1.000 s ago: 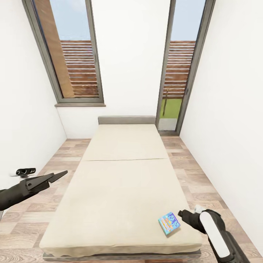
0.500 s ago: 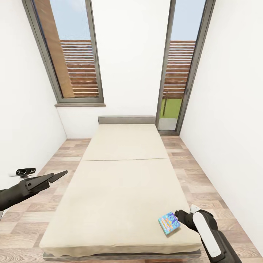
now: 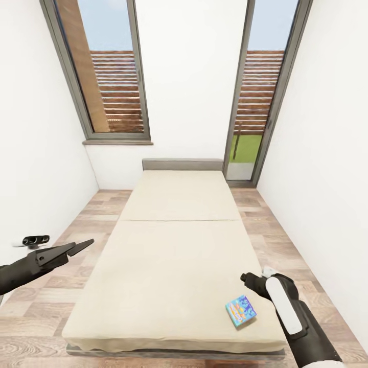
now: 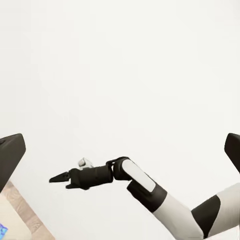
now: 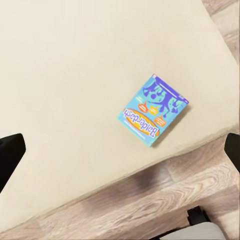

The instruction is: Put all the toys in the child's room - the three board games (two on the bed and one on the table), the two jigsaw puzzles on the table, and the tennis ball on the table - inside the toy box on the table in the child's room.

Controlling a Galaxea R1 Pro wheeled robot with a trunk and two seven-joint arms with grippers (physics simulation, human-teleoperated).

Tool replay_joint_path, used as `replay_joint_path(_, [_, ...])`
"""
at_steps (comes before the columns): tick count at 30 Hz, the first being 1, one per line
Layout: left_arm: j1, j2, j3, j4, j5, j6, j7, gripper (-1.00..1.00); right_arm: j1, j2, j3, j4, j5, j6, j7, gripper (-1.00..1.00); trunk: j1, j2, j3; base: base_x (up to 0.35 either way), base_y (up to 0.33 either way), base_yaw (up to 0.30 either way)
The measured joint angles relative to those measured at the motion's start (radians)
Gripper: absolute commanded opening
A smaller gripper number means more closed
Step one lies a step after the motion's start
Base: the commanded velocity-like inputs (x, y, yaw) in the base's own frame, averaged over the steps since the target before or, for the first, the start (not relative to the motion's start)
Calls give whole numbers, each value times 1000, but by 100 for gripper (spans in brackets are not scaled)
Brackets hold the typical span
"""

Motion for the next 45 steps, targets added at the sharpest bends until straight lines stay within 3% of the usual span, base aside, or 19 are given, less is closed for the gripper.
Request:
replay_joint_path(4, [0, 3, 2, 2, -1, 0, 0, 100, -48, -1, 46, -2, 1, 11, -3, 100, 0, 0, -6, 0, 0, 121])
replay_joint_path(10, [0, -1, -1, 4, -1, 1, 0, 100, -62, -1, 72, 6, 3, 22, -5, 100, 0, 0, -15, 0, 0, 124])
replay_joint_path(17, [0, -3, -3, 6, -8, 0, 0, 100, -65, -15, 74, 20, 3, 23, -4, 100, 0, 0, -26, 0, 0, 127])
replay_joint_path(23, [0, -4, -4, 11, -29, 0, 0, 100, -65, -7, 77, 28, 3, 25, -6, 100, 0, 0, -35, 0, 0, 128])
replay_joint_path(36, [0, -4, -4, 12, -32, -10, 0, 100, -65, -20, 67, 63, 2, 17, -3, 100, 0, 0, -55, 0, 0, 121])
replay_joint_path(45, [0, -4, -4, 12, -32, -20, 0, 100, -65, -43, 61, 85, 1, 14, 6, 100, 0, 0, -69, 0, 0, 12])
